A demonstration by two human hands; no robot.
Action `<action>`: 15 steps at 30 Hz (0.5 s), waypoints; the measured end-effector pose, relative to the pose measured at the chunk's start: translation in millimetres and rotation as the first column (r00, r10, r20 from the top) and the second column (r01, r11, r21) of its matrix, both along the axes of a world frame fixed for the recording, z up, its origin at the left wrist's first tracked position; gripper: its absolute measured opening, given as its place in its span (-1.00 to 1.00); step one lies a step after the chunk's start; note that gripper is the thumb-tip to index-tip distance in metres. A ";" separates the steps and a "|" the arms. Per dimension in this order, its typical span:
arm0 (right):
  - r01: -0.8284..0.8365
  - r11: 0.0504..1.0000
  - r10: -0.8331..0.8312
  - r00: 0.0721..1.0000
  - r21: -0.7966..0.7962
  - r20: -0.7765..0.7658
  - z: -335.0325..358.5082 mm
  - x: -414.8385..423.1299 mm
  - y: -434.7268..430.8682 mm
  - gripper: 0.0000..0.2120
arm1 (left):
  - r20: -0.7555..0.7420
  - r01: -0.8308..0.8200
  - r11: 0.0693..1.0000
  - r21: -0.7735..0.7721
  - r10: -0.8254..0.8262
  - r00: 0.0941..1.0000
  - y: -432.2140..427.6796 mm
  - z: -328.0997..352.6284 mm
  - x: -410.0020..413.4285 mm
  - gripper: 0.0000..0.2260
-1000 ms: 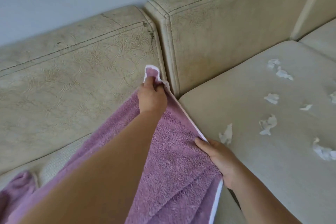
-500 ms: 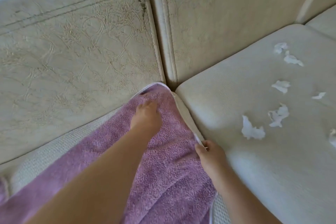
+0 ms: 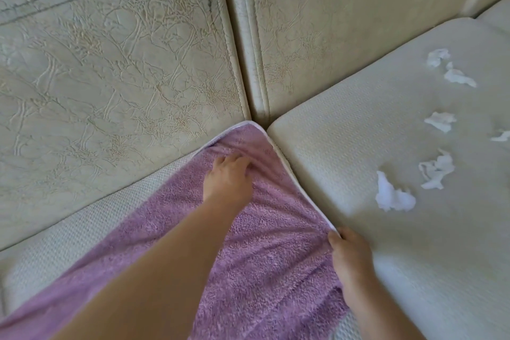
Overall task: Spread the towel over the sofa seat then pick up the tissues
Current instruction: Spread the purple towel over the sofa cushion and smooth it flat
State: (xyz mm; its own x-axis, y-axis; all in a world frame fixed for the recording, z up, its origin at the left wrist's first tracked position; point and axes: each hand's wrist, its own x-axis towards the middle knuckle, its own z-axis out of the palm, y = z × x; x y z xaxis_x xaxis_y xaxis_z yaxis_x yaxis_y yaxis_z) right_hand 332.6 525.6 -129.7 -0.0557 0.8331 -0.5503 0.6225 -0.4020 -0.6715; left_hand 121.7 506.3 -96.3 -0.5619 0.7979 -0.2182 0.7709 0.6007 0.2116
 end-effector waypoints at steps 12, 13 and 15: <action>-0.407 0.889 0.320 0.880 0.208 0.352 1.0 -38.1 8.0 -0.72 | 0.021 -0.425 0.903 0.059 0.424 0.905 12.9 -13.3 -64.2 -0.69; -0.415 0.884 0.318 0.872 0.217 0.373 -0.6 -40.7 6.4 -0.70 | 0.021 -0.442 0.896 0.032 0.442 0.897 12.8 -15.5 -68.1 -0.72; -0.417 0.882 0.317 0.870 0.219 0.378 -3.6 -43.2 5.1 -0.71 | 0.029 -0.453 0.890 0.054 0.452 0.892 16.9 -15.1 -72.4 -0.73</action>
